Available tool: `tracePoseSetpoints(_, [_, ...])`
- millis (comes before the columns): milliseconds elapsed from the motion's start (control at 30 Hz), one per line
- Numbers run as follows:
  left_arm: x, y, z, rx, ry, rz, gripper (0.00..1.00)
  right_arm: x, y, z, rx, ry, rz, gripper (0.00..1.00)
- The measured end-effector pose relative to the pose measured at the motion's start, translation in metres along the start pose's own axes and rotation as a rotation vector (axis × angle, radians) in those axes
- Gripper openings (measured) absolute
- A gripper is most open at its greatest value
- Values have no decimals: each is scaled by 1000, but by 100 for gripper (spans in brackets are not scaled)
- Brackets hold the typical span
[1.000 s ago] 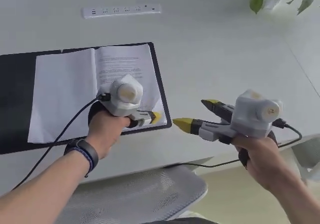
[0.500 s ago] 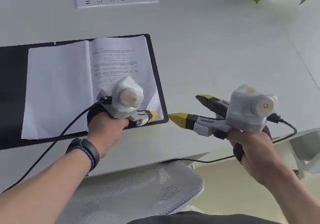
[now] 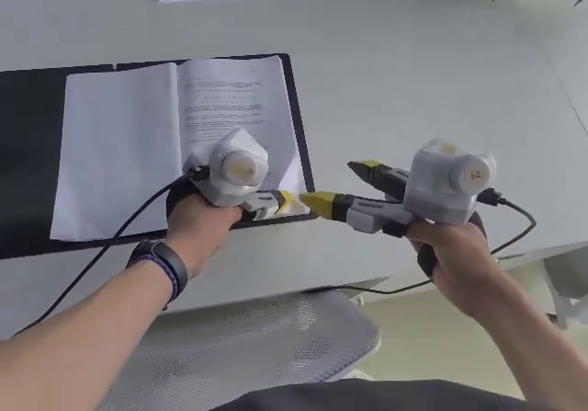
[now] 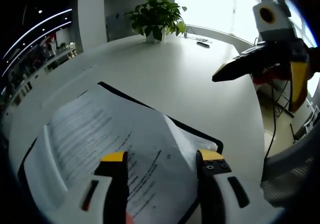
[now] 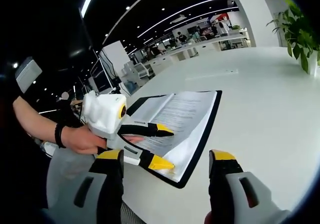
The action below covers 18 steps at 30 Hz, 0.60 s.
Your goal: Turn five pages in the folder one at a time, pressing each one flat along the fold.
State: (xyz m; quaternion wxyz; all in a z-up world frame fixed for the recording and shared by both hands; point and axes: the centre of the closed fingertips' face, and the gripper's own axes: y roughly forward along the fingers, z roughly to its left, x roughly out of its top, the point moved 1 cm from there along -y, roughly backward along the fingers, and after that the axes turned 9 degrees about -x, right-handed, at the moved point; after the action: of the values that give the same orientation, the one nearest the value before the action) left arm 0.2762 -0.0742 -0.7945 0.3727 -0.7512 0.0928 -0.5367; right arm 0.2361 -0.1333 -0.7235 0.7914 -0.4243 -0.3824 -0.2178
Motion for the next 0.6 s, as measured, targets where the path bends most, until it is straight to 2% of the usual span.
tracePoseSetpoints(367, [0,0,1,3,-8,-9,54,7,37,-4,70,23,21,64])
tracePoseSetpoints(600, [0,1,2,5,-15,-11,54,10,53,-10,81,61,27,61])
